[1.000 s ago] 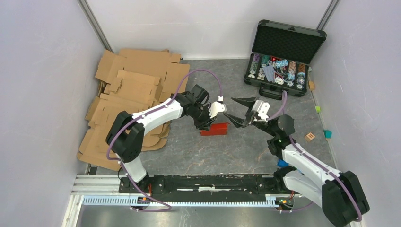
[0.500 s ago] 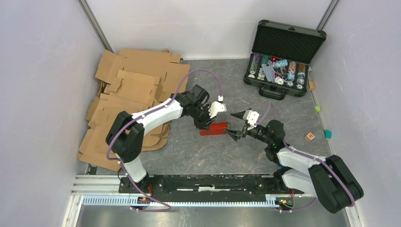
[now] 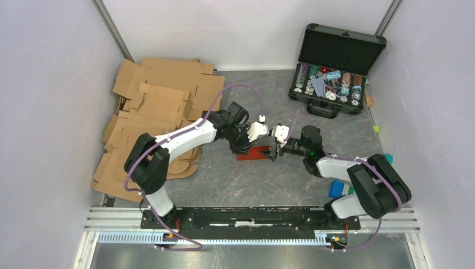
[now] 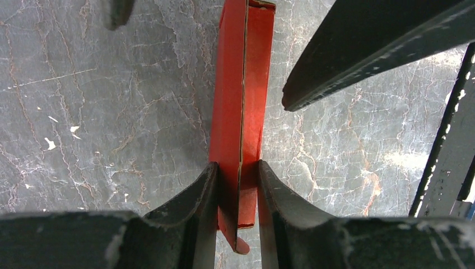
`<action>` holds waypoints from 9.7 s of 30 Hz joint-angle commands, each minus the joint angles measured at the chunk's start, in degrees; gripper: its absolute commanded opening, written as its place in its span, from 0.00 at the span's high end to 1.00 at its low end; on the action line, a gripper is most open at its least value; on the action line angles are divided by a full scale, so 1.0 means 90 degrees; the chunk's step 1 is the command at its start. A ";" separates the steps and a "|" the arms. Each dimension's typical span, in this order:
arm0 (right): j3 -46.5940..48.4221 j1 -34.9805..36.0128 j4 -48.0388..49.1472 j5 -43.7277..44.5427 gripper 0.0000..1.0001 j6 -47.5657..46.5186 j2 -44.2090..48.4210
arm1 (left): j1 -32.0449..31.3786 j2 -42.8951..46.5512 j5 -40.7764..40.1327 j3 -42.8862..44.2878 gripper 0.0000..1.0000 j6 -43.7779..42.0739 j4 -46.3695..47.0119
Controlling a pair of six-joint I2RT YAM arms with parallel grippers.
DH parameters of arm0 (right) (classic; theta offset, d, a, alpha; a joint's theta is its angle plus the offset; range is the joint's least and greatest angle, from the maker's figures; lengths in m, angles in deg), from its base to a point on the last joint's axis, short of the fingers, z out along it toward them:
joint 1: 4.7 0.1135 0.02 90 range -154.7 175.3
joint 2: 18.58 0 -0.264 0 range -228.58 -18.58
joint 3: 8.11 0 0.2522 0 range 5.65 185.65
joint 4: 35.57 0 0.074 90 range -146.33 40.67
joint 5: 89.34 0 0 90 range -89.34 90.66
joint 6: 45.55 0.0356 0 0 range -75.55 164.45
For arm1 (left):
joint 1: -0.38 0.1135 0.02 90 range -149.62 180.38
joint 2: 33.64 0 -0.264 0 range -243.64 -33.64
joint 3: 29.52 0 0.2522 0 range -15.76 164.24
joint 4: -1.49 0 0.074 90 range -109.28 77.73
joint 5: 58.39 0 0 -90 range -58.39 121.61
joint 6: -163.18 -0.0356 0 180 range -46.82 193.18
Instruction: Fold the paper box
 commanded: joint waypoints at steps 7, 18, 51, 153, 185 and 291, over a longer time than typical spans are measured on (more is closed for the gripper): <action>0.0398 0.0449 -0.1132 -0.0042 0.26 -0.0958 -0.0522 | 0.0011 0.0058 -0.0552 -0.0143 0.83 -0.0292 -0.0173; 0.0341 0.0577 -0.1064 0.0203 0.56 -0.0535 -0.0440 | 0.0011 0.0301 -0.0553 -0.0333 0.67 -0.0095 0.0172; 0.0694 0.0605 -0.1297 0.1514 0.59 0.1406 -0.0288 | 0.0049 0.2900 -0.3462 -0.2992 0.45 0.3259 0.4521; 0.1229 0.0903 -0.0440 0.3167 0.33 0.3869 -0.0515 | -0.0184 0.1708 -0.2799 -0.3096 0.98 0.4677 0.4249; 0.0648 0.1630 -0.0822 0.3336 0.59 0.1920 -0.0361 | -0.0390 0.1313 -0.2948 -0.2987 0.98 0.4760 0.4463; 0.0811 0.3189 -0.3185 0.5644 0.55 0.0381 -0.0393 | -0.0604 0.0962 -0.2405 -0.2968 0.74 0.5152 0.4518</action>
